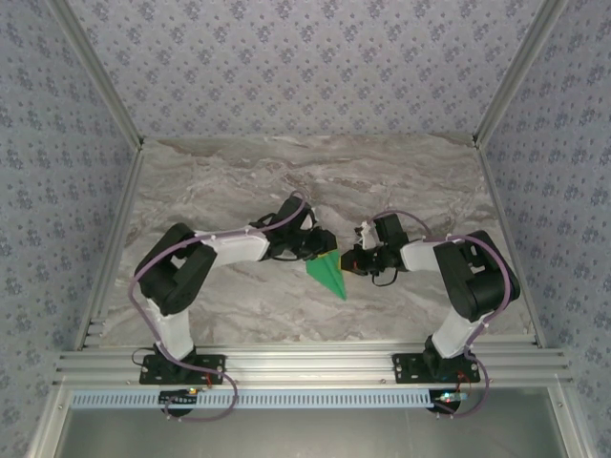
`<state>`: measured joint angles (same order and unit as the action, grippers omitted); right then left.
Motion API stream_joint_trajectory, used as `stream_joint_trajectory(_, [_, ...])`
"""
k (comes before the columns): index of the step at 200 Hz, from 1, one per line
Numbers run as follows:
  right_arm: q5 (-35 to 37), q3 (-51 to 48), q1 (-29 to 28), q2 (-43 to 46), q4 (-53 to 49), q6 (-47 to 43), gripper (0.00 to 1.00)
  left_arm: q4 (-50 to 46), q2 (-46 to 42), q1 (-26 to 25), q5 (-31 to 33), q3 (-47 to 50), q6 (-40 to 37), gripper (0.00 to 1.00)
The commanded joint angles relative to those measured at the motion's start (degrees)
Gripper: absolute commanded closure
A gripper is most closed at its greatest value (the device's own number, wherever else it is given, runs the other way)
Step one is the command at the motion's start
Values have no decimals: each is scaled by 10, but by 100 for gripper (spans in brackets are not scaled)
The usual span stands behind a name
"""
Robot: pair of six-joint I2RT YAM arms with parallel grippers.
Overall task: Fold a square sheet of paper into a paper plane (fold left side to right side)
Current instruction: Fourth fold the wing at the center of the table.
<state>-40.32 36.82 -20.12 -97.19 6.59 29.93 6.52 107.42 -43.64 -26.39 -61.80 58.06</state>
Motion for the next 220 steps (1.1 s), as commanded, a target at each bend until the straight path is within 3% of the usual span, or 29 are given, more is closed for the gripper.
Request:
stream_joint_trajectory(1, [49, -5, 0, -24, -48, -18, 92, 5, 32, -5, -26, -26, -10, 74])
stream_joint_trajectory(166, [63, 0, -2, -18, -75, -35, 92, -67, 75, -3, 39, -4, -36, 77])
stream_joint_trajectory(220, [42, 7, 5, 38, -54, -15, 85, -74, 75, -4, 49, 13, -36, 77])
